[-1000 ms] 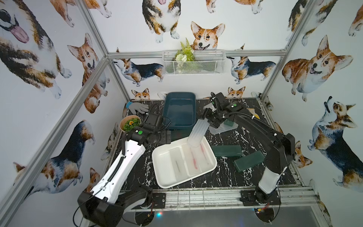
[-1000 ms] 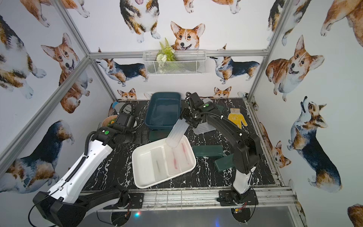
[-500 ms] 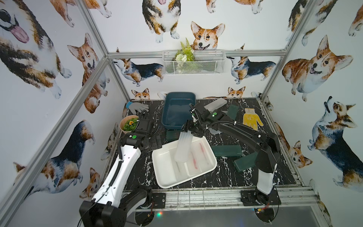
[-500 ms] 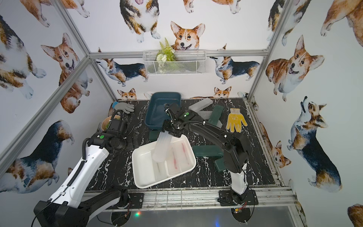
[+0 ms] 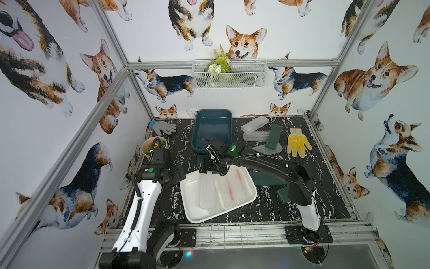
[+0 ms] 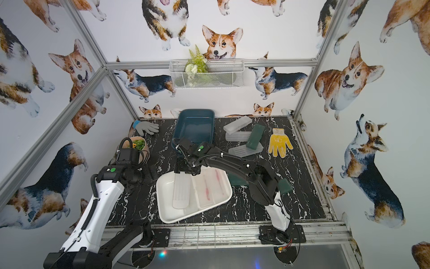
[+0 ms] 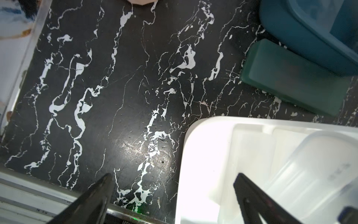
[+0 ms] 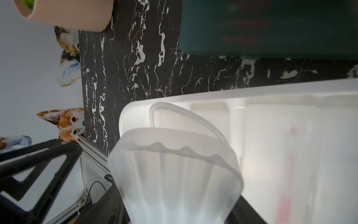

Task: Place the pencil cases by color into the storage box
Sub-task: Place the pencil case at the storage box.

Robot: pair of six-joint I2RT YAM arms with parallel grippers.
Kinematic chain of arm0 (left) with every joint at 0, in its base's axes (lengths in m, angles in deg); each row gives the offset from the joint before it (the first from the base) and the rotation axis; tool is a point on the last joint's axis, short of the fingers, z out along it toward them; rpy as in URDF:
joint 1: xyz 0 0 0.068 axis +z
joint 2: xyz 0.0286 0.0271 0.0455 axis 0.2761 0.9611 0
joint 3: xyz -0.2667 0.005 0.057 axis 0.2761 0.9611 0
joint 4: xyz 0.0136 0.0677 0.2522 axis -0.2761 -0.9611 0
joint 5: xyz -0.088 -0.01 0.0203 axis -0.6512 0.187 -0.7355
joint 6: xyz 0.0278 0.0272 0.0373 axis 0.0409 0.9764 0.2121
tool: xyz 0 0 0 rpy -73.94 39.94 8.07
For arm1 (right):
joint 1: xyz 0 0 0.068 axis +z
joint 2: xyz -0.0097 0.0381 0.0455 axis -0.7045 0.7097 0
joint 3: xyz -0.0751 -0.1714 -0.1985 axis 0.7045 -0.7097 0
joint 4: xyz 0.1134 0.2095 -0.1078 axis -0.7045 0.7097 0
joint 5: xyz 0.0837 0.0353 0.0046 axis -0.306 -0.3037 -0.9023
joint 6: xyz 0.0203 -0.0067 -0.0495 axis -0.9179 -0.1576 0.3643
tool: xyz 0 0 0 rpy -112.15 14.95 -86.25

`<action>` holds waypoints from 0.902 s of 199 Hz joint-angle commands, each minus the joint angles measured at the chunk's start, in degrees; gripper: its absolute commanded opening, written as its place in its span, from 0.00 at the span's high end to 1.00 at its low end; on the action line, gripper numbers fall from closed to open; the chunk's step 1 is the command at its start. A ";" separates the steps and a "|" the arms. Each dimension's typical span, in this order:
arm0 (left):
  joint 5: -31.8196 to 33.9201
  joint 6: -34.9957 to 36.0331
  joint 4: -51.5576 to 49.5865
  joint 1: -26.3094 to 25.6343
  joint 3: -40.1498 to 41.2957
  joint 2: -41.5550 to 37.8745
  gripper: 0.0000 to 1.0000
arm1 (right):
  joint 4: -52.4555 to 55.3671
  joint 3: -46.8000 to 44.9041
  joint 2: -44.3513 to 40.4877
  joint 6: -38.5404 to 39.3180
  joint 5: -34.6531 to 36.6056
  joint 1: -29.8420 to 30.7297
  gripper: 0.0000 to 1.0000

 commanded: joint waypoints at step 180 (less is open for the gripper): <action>-1.63 -3.35 4.71 5.56 0.23 1.68 0.00 | -3.21 7.66 12.39 3.90 -0.42 6.35 0.42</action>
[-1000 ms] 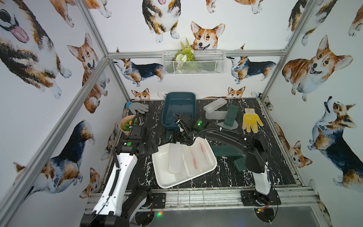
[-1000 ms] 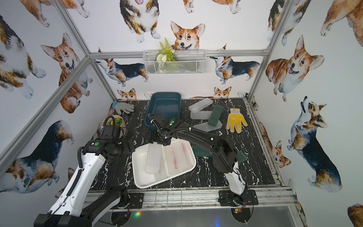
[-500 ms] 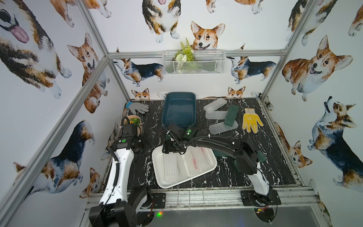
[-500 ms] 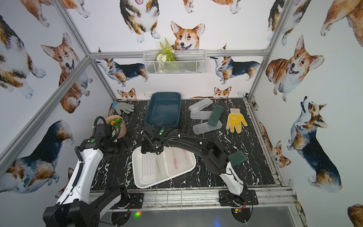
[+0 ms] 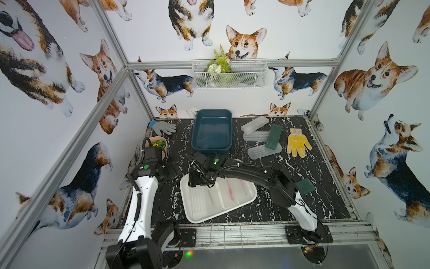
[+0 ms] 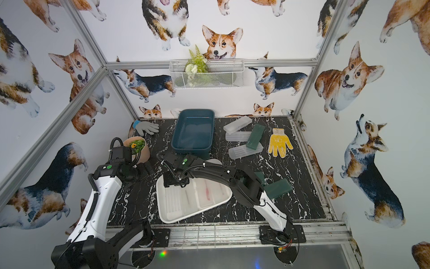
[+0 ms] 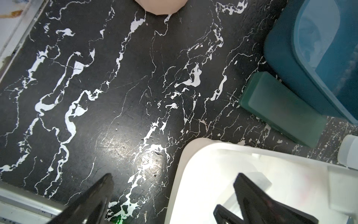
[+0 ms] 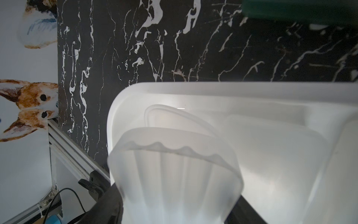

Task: Place the pencil cases by color into the storage box
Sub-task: Place the pencil case at the storage box.

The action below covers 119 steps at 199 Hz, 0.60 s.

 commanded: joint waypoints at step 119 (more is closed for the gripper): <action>0.92 -1.17 2.14 0.55 -0.78 -0.59 0.00 | 2.39 3.63 4.70 4.22 -4.06 0.78 0.38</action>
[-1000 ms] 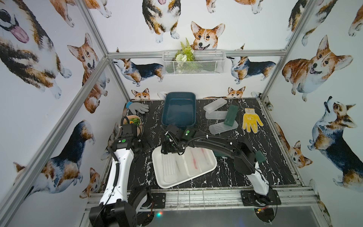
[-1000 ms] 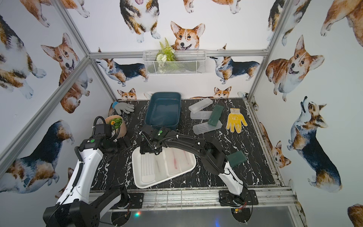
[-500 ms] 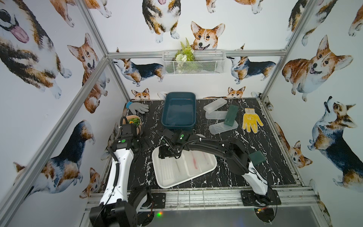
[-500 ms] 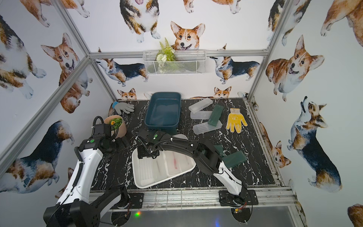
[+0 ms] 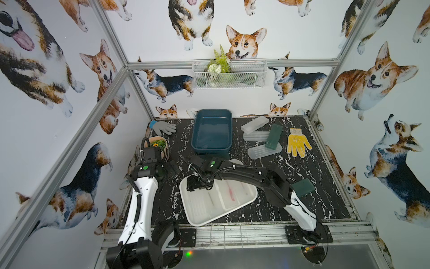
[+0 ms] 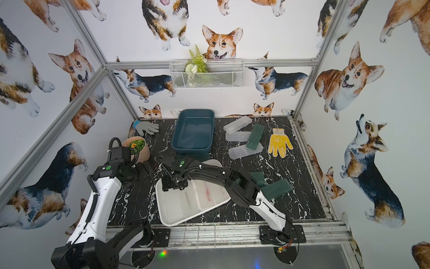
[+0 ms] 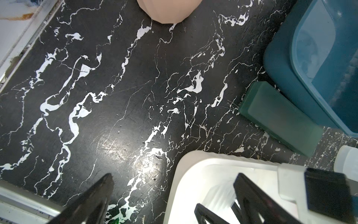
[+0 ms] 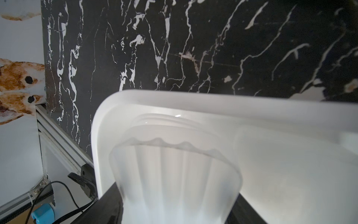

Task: Place the pencil cases by color into the storage box
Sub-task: Place the pencil case at the storage box, then adjust the storage box at the center of the board.

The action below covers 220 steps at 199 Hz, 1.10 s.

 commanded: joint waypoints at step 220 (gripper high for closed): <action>-0.70 -0.12 3.12 0.14 -4.36 3.58 0.00 | -3.48 -10.09 -8.32 7.65 7.98 -15.51 0.02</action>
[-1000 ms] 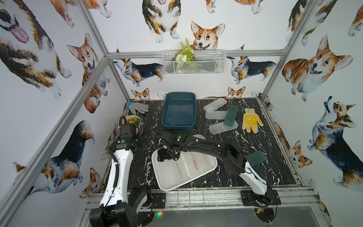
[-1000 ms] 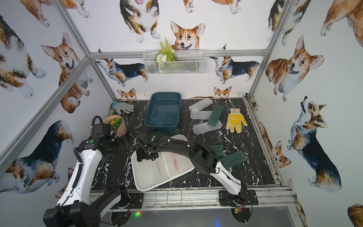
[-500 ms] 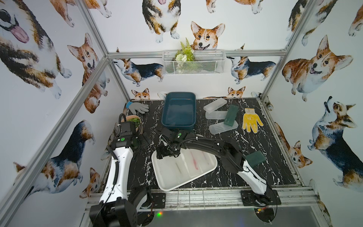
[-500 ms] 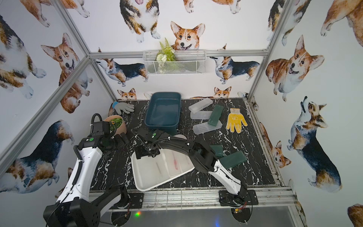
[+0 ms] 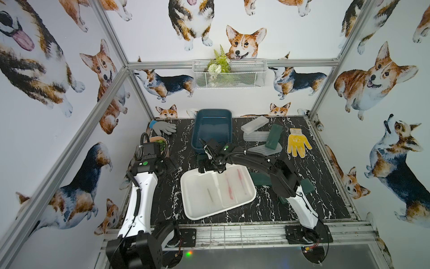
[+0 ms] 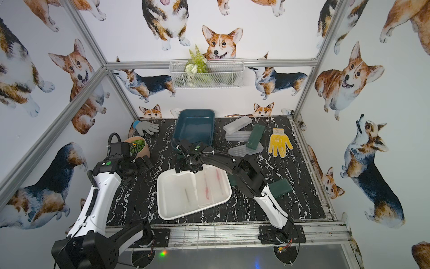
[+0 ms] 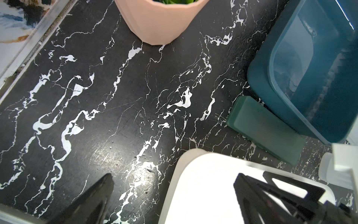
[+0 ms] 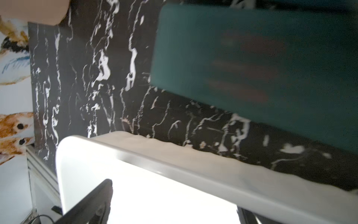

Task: Place the pencil cases by color into the storage box
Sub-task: Adjust the storage box at the center of the board.

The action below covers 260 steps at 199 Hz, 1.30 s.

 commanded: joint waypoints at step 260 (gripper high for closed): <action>16.47 -1.80 -5.67 -41.06 -12.38 8.59 0.00 | -2.59 -28.34 -38.11 -6.99 10.20 -19.40 0.03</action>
